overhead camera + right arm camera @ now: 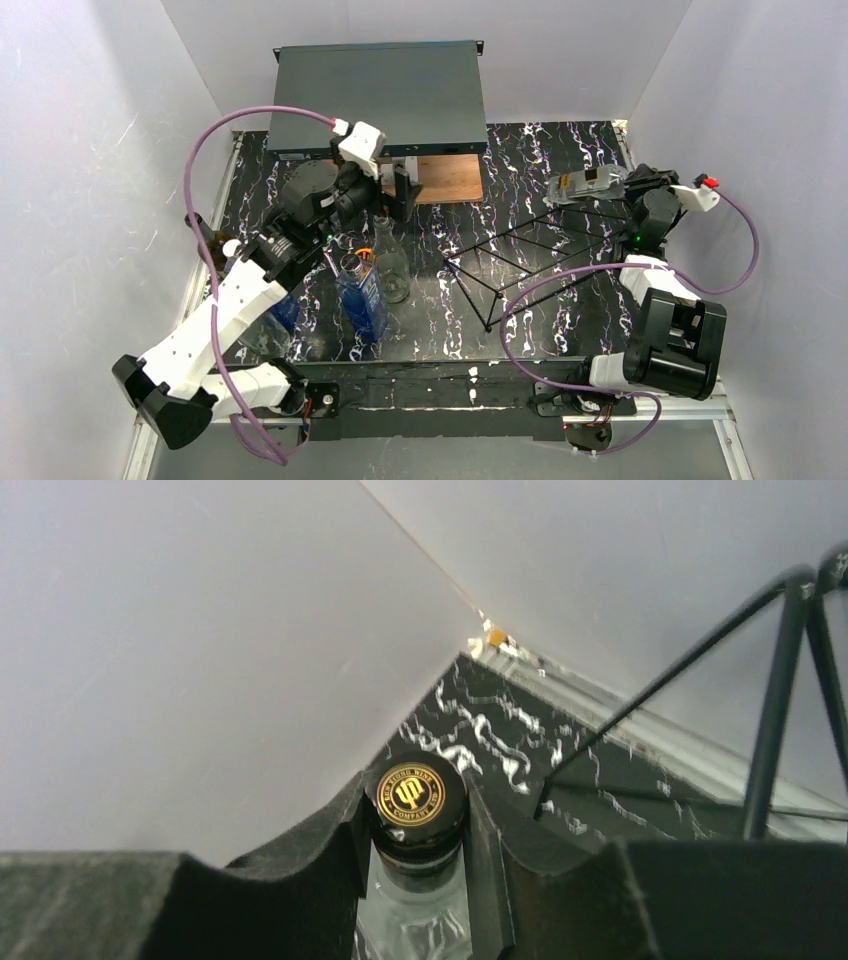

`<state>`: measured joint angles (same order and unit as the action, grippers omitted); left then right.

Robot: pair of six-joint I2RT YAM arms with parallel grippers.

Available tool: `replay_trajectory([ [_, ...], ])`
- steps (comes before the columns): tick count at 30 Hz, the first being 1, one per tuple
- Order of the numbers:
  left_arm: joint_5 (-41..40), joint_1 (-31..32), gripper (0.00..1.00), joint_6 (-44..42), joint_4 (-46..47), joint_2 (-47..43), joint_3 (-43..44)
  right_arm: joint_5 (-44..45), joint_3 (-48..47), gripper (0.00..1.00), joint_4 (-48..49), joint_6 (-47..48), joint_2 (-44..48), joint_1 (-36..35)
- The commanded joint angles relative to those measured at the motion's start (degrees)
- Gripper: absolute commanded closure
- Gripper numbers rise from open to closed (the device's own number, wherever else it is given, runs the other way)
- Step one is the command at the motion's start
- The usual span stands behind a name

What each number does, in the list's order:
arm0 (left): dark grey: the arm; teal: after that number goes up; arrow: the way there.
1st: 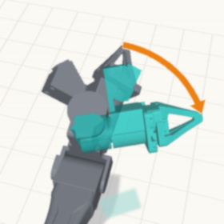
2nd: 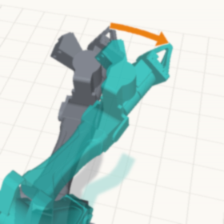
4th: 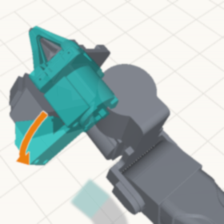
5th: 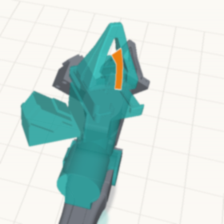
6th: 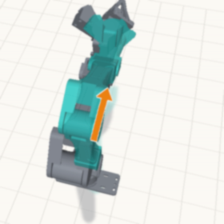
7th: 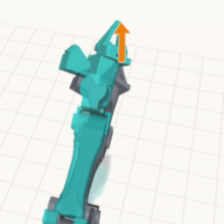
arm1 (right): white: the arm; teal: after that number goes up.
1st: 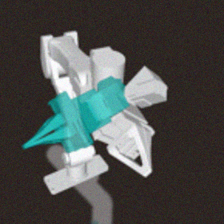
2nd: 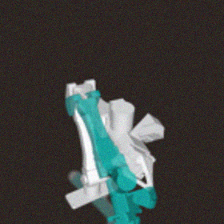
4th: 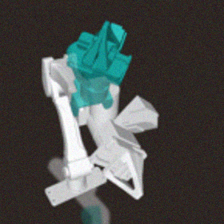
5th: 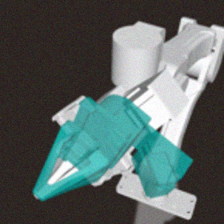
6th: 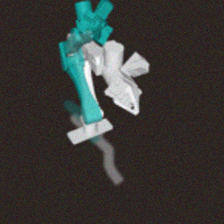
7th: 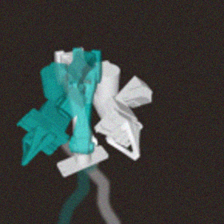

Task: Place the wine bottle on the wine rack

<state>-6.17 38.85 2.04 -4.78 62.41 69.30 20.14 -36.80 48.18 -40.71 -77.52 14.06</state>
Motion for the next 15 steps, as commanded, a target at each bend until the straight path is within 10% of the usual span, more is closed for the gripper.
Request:
replay_trajectory([
  [1,18.7,0.7,0.02,3.6,-2.4,3.4,4.8,-3.2,-0.3,0.99,-1.5,-7.9,-0.1,-2.2],
  [15,14.8,17.4,0.10,2.0,-9.3,15.4,8.9,-5.0,-1.8,0.99,-7.5,-14.0,1.6,-1.6],
])
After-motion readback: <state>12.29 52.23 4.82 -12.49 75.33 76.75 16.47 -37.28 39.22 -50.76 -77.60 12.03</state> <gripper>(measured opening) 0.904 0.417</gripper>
